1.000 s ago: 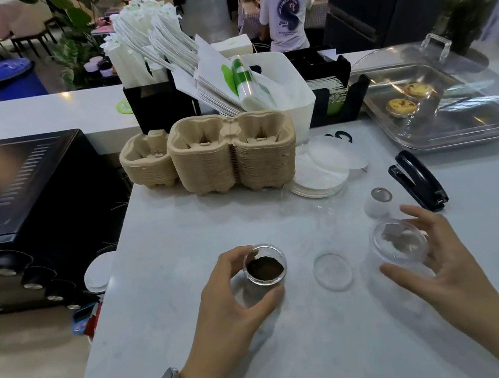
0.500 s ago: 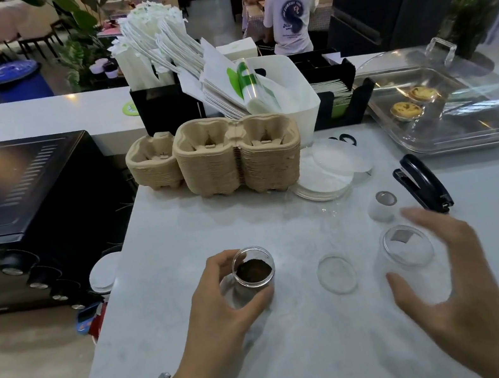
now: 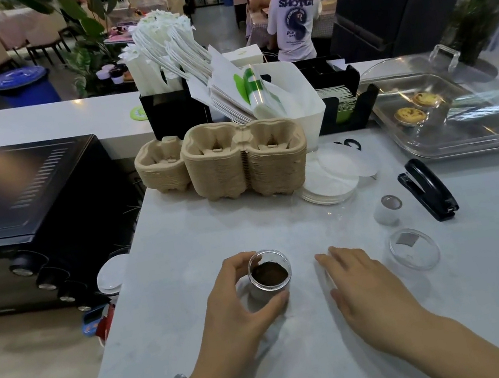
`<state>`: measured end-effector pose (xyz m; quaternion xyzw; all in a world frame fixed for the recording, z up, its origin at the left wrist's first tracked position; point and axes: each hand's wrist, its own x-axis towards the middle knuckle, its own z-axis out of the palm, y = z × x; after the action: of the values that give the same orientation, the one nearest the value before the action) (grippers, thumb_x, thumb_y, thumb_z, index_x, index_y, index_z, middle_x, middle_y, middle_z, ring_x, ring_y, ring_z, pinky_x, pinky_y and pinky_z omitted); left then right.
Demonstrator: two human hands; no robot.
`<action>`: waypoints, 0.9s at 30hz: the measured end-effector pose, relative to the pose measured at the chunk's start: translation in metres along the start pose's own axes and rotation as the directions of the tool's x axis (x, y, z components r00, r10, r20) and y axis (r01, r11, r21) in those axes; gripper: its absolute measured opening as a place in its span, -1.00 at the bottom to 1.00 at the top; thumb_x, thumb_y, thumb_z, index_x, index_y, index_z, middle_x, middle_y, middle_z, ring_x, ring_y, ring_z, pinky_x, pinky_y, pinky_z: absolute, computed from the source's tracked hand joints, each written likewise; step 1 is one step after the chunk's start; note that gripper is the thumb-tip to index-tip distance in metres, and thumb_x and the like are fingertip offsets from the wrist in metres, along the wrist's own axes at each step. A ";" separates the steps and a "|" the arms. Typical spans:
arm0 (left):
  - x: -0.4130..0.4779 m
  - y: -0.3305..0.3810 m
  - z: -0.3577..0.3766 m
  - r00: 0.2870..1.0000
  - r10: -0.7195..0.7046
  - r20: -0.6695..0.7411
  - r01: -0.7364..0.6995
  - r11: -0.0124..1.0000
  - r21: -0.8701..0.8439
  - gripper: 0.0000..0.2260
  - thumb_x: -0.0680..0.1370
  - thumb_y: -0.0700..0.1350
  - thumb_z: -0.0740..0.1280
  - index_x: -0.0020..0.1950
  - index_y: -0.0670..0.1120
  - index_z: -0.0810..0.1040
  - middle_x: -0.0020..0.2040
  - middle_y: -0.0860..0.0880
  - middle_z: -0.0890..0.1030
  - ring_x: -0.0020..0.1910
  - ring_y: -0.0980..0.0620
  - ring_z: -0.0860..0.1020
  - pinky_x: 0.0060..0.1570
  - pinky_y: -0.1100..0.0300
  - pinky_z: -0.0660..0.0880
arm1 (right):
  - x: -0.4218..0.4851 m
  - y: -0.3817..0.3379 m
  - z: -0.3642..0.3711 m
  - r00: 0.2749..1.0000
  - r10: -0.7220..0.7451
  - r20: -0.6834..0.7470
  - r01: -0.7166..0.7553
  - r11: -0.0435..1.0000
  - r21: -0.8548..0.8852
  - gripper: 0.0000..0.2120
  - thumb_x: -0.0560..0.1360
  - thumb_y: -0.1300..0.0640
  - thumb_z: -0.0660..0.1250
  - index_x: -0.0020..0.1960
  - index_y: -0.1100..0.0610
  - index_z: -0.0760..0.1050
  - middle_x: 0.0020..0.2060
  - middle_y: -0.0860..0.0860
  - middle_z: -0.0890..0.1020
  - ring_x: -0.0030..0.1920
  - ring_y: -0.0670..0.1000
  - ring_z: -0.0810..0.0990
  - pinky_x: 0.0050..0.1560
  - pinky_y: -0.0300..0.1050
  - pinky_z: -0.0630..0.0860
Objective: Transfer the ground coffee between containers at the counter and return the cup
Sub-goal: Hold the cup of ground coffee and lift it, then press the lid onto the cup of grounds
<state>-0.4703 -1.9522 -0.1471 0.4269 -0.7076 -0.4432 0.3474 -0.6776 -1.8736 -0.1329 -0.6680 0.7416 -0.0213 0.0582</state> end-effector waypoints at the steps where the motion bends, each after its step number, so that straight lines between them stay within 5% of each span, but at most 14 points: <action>1: 0.000 0.000 0.000 1.000 0.002 -0.002 -0.002 1.000 -0.001 -0.49 0.41 -0.16 0.64 0.25 0.10 0.51 0.21 0.27 0.62 0.24 0.32 0.59 0.13 0.62 0.39 | 0.000 0.001 0.001 1.000 -0.002 -0.007 0.002 1.000 -0.001 -0.50 0.64 0.11 0.15 0.56 0.01 0.16 0.49 0.01 0.29 0.44 0.10 0.32 0.31 -0.12 0.35; 7: -0.001 0.004 0.005 1.000 0.012 0.010 -0.011 1.000 -0.002 -0.49 0.41 -0.14 0.65 0.24 0.14 0.51 0.20 0.27 0.63 0.25 0.31 0.59 0.15 0.60 0.40 | 0.000 0.001 -0.011 0.987 0.071 -0.147 -0.020 0.946 0.323 -0.55 0.63 -0.14 0.24 0.48 -0.06 0.35 0.23 -0.13 0.46 0.20 -0.07 0.48 0.11 -0.20 0.47; 11: -0.003 0.006 0.010 1.000 -0.007 0.017 0.008 0.999 -0.032 -0.51 0.41 -0.16 0.64 0.21 0.15 0.52 0.17 0.27 0.66 0.20 0.32 0.62 0.11 0.60 0.43 | 0.002 -0.002 -0.029 0.951 0.201 -0.237 -0.035 0.826 0.563 -0.64 0.46 -0.29 0.33 0.16 -0.14 0.59 -0.08 -0.20 0.64 -0.10 -0.14 0.59 -0.05 -0.20 0.52; 15: -0.003 0.007 0.011 0.999 -0.012 0.032 0.014 0.999 -0.045 -0.53 0.42 -0.16 0.64 0.22 0.11 0.53 0.16 0.25 0.67 0.19 0.30 0.63 0.10 0.59 0.43 | 0.002 -0.009 -0.040 0.944 0.219 -0.245 0.092 0.539 0.837 -0.71 0.36 -0.23 0.44 0.01 -0.13 0.63 -0.11 -0.11 0.71 -0.26 -0.08 0.58 -0.20 -0.27 0.51; 17: -0.003 0.009 0.010 0.999 -0.001 0.054 0.003 0.999 -0.043 -0.53 0.43 -0.16 0.63 0.23 0.10 0.53 0.16 0.25 0.67 0.20 0.28 0.63 0.13 0.56 0.45 | 0.001 -0.015 -0.040 0.945 0.204 -0.257 0.160 0.398 0.903 -0.71 0.35 -0.16 0.49 0.04 -0.11 0.63 -0.08 -0.06 0.71 -0.25 -0.05 0.62 -0.15 -0.26 0.55; 20: -0.004 0.010 0.011 0.994 0.033 0.100 -0.028 0.998 -0.054 -0.54 0.44 -0.16 0.61 0.25 0.07 0.53 0.18 0.21 0.68 0.24 0.22 0.64 0.19 0.49 0.48 | 0.002 -0.023 -0.034 0.929 0.209 -0.306 0.229 0.326 0.917 -0.66 0.34 -0.08 0.54 0.10 -0.11 0.61 -0.04 -0.05 0.73 -0.19 -0.08 0.67 -0.05 -0.27 0.58; 27: -0.007 0.011 0.013 0.985 0.046 0.166 -0.037 0.998 -0.058 -0.53 0.41 -0.03 0.61 0.21 0.24 0.50 0.18 0.15 0.69 0.23 0.13 0.66 0.23 0.30 0.55 | 0.001 -0.029 -0.011 0.870 0.237 -0.432 0.301 0.437 0.847 -0.46 0.29 -0.08 0.60 0.23 -0.17 0.53 0.10 -0.19 0.71 0.12 0.00 0.68 0.17 -0.23 0.56</action>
<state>-0.4823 -1.9384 -0.1430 0.3637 -0.7307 -0.4892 0.3074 -0.6498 -1.8784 -0.1187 -0.5187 0.5900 -0.5810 0.2125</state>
